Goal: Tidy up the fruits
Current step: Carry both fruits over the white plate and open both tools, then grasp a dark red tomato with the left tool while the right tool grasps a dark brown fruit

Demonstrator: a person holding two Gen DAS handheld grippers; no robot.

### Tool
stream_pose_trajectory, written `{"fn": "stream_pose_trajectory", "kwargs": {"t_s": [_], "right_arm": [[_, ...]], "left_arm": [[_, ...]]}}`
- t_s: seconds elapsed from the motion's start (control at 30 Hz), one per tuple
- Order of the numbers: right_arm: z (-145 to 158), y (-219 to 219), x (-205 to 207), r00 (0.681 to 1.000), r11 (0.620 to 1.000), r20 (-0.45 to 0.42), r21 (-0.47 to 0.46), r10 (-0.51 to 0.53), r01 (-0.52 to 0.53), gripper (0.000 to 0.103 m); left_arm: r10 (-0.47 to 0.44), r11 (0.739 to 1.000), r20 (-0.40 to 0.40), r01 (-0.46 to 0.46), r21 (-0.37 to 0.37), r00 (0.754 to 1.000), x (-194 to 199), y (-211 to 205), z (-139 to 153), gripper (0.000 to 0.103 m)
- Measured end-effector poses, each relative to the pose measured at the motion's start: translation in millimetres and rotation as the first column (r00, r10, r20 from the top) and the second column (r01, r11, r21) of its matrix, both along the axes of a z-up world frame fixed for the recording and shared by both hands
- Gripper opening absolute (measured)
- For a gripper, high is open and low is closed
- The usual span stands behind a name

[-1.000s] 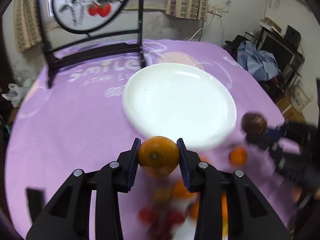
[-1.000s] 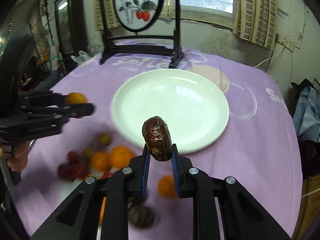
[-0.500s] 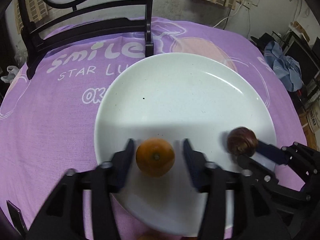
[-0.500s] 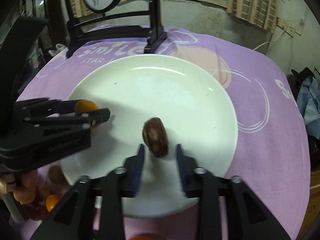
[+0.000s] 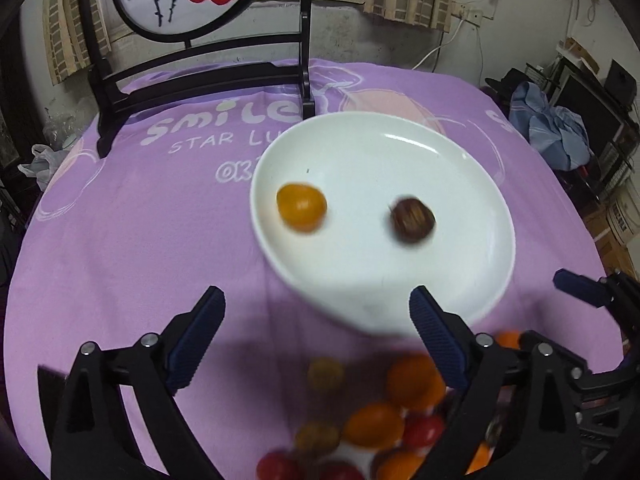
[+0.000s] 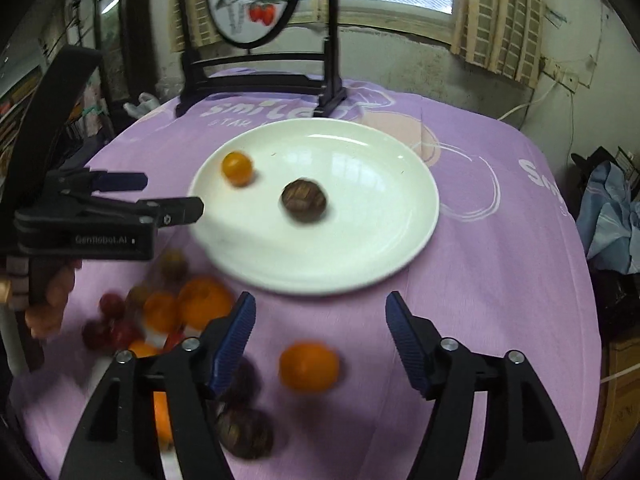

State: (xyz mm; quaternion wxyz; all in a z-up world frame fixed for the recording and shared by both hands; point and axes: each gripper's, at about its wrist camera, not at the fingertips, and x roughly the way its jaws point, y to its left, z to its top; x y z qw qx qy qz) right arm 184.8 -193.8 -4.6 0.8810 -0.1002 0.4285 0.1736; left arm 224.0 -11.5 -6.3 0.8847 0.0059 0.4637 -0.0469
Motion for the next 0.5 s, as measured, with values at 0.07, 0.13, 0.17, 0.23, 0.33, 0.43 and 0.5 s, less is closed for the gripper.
{"fn": "stream_pose_trajectory", "kwargs": {"t_s": [0.07, 0.13, 0.17, 0.23, 0.33, 0.43, 0.5], "right_arm": [[-1, 4, -27, 0.999, 0.999, 0.000, -0.033, 0.035, -0.035, 0.069], [-3, 7, -46, 0.999, 0.997, 0.006, -0.061, 0.052, -0.052, 0.069], [-5, 8, -56, 0.998, 0.996, 0.009, -0.074, 0.054, -0.053, 0.069], [-7, 8, -73, 0.997, 0.994, -0.007, -0.078, 0.071, -0.072, 0.069], [-14, 7, -96, 0.995, 0.990, -0.032, -0.100, 0.094, -0.097, 0.068], [-28, 10, -102, 0.993, 0.983, -0.064, -0.148, 0.101, -0.110, 0.065], [-37, 12, -101, 0.992, 0.982, -0.085, -0.152, 0.098, -0.110, 0.061]], "left_arm": [[0.006, 1.000, -0.004, -0.006, 0.013, 1.000, -22, 7, -3, 0.092], [0.012, 1.000, -0.010, -0.012, 0.006, 1.000, -42, 14, -8, 0.092], [0.020, 1.000, -0.012, -0.020, 0.002, 1.000, -51, 18, -9, 0.092], [0.037, 0.999, -0.009, -0.037, -0.015, 0.999, -70, 28, -10, 0.092], [0.047, 0.998, 0.002, -0.047, -0.030, 0.999, -93, 39, -11, 0.092], [0.054, 0.998, -0.005, -0.054, -0.043, 0.999, -112, 50, -12, 0.092], [0.061, 0.997, -0.012, -0.062, -0.046, 0.998, -121, 55, -15, 0.092]]}}
